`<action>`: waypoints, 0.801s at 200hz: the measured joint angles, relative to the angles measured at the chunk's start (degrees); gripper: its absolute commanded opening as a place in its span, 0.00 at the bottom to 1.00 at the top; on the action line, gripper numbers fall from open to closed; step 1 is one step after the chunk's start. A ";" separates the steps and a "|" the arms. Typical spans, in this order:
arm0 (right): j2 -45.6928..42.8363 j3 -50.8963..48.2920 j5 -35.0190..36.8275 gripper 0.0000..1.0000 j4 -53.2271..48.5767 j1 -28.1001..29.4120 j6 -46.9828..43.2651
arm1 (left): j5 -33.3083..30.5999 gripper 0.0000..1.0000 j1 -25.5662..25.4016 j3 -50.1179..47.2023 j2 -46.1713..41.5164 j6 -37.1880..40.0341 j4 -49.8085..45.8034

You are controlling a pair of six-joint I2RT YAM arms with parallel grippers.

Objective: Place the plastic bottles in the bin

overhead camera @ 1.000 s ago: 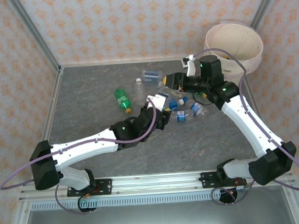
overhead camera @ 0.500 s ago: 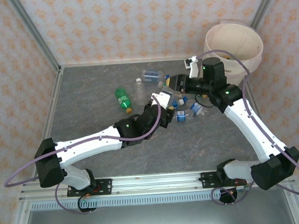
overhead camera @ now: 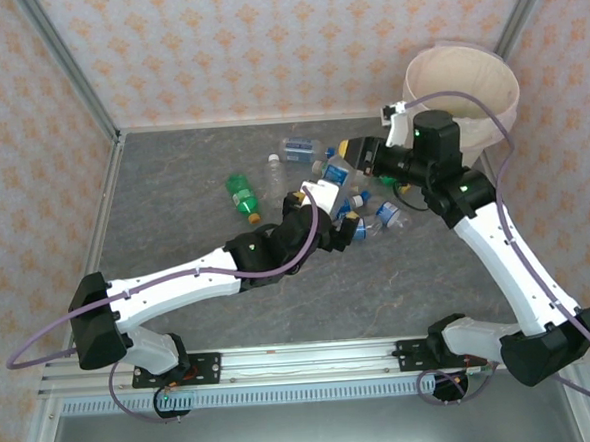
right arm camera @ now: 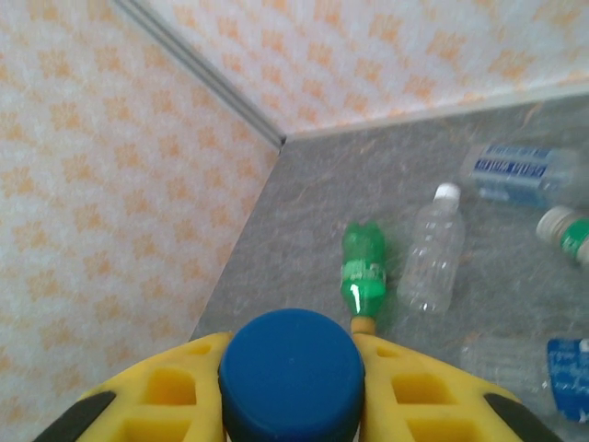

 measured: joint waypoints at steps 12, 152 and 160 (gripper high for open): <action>0.04 2.25 2.36 0.26 -0.20 -1.05 0.02 | -0.28 0.99 0.00 0.00 -0.72 -0.39 -0.04; 15.72 32.83 47.54 0.29 3.74 -11.06 -6.64 | -7.78 0.99 0.02 -22.64 -30.88 -15.50 6.97; 16.63 32.79 49.90 0.29 4.39 -11.52 -8.07 | -7.82 0.99 0.02 -23.61 -31.91 -16.44 6.82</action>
